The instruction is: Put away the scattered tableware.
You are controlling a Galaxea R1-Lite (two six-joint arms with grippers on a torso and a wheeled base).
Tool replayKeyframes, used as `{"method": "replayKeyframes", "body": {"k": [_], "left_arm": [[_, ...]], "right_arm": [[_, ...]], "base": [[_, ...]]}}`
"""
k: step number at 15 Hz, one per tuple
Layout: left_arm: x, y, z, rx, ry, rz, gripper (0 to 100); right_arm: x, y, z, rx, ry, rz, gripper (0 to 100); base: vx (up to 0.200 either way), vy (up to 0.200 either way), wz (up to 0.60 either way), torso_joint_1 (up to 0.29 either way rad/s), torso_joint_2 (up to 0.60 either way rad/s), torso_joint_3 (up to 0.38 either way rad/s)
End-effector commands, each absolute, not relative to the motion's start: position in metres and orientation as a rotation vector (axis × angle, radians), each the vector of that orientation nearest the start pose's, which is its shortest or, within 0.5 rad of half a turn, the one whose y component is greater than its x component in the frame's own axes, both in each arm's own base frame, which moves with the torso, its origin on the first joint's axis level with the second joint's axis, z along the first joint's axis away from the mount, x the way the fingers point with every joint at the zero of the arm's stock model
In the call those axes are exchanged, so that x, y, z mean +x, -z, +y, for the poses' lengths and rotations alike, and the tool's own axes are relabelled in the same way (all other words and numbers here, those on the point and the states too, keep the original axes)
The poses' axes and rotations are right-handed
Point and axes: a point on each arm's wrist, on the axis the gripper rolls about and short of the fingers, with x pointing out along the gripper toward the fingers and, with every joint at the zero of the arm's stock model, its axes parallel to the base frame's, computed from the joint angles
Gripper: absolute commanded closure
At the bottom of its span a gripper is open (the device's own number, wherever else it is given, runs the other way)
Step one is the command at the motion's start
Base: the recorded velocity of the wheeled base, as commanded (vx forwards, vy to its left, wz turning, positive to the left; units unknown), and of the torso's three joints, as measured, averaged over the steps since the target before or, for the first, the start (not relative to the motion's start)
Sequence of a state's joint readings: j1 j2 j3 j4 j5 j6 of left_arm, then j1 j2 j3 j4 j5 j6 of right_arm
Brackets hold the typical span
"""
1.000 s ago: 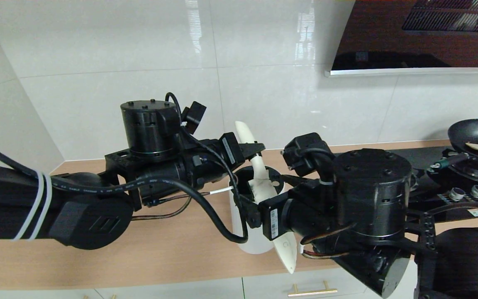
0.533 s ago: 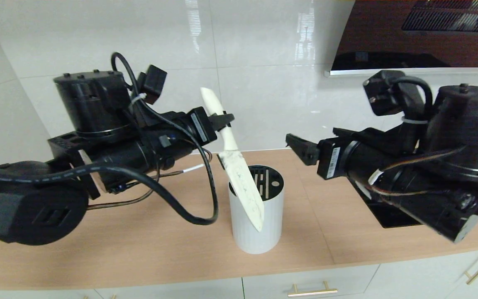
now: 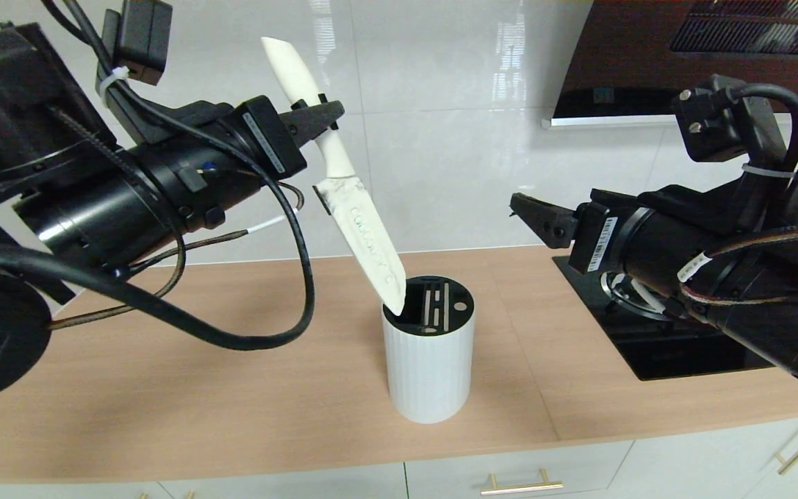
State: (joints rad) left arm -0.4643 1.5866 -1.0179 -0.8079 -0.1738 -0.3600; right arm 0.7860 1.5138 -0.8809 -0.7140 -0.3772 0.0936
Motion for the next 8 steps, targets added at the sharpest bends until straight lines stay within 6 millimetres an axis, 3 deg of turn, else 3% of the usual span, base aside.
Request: {"method": "replayKeyframes", "body": {"k": [1, 2, 5, 8], "left_arm": [[0.276, -0.276, -0.144, -0.327, 0.666, -0.123, 100], [0.277, -0.275, -0.145, -0.323, 0.668, -0.126, 100], [0.305, -0.247, -0.161, -0.19, 0.663, -0.252, 100], [0.315, -0.241, -0.166, -0.148, 0.661, -0.31, 100]], "right_arm": [[0.195, -0.264, 0.185, 0.136, -0.414, -0.047, 0], [0.195, -0.264, 0.185, 0.136, -0.414, -0.047, 0], [0.202, -0.253, 0.191, 0.116, -0.415, -0.014, 0], [0.205, -0.249, 0.194, 0.106, -0.413, 0.0, 0]], "base": [[0.0, 0.0, 0.0, 0.0, 0.0, 0.0], [0.0, 0.0, 0.0, 0.0, 0.0, 0.0], [0.0, 0.0, 0.0, 0.0, 0.0, 0.0], [0.0, 0.0, 0.0, 0.0, 0.0, 0.0]]}}
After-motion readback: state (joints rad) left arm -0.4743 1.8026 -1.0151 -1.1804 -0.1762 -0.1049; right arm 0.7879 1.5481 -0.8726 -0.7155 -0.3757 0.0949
